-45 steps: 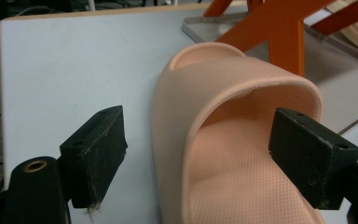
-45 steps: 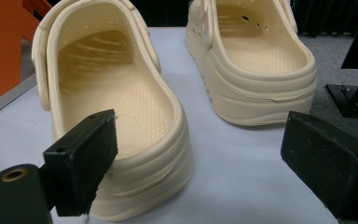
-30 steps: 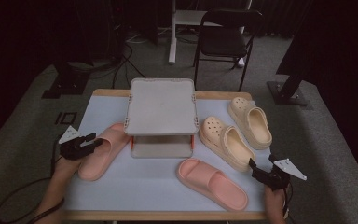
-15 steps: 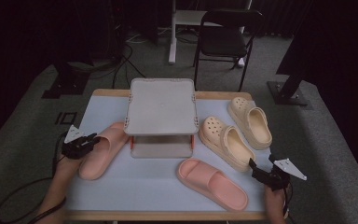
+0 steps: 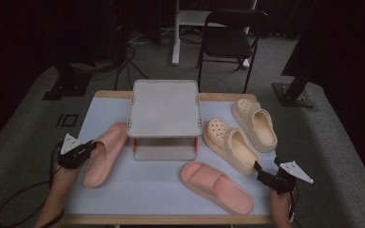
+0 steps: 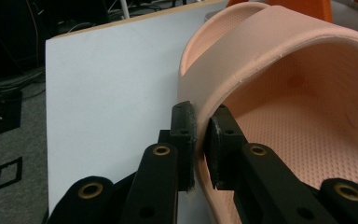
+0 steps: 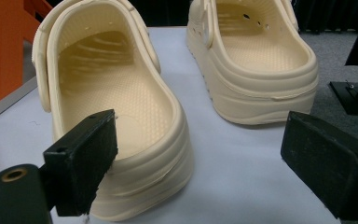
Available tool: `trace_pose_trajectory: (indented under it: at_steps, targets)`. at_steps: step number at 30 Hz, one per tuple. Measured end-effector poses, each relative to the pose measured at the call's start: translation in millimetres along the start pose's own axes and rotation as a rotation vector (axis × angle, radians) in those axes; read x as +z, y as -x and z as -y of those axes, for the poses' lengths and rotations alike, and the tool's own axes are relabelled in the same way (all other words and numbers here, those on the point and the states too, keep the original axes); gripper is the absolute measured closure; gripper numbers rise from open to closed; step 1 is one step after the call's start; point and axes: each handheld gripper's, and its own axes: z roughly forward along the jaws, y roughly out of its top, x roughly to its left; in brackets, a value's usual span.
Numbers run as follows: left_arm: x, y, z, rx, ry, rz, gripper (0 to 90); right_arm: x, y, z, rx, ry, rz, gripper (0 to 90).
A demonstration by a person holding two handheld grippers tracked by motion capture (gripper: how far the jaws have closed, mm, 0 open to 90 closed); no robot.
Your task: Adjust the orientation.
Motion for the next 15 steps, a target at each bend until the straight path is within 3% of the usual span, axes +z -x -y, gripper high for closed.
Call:
trace_pose_trajectory:
  at_steps: [7,15]
  targets:
    - [-10.1,7.2,4.2,0.011,0.008,0.011,82.3,0.1,0.0,0.0,0.0,0.0,0.0,10.3]
    - [-22.4,24.0,4.9,0.049,-0.006,0.024,83.0,0.0,0.0,-0.1,0.004,0.001,-0.001,10.3]
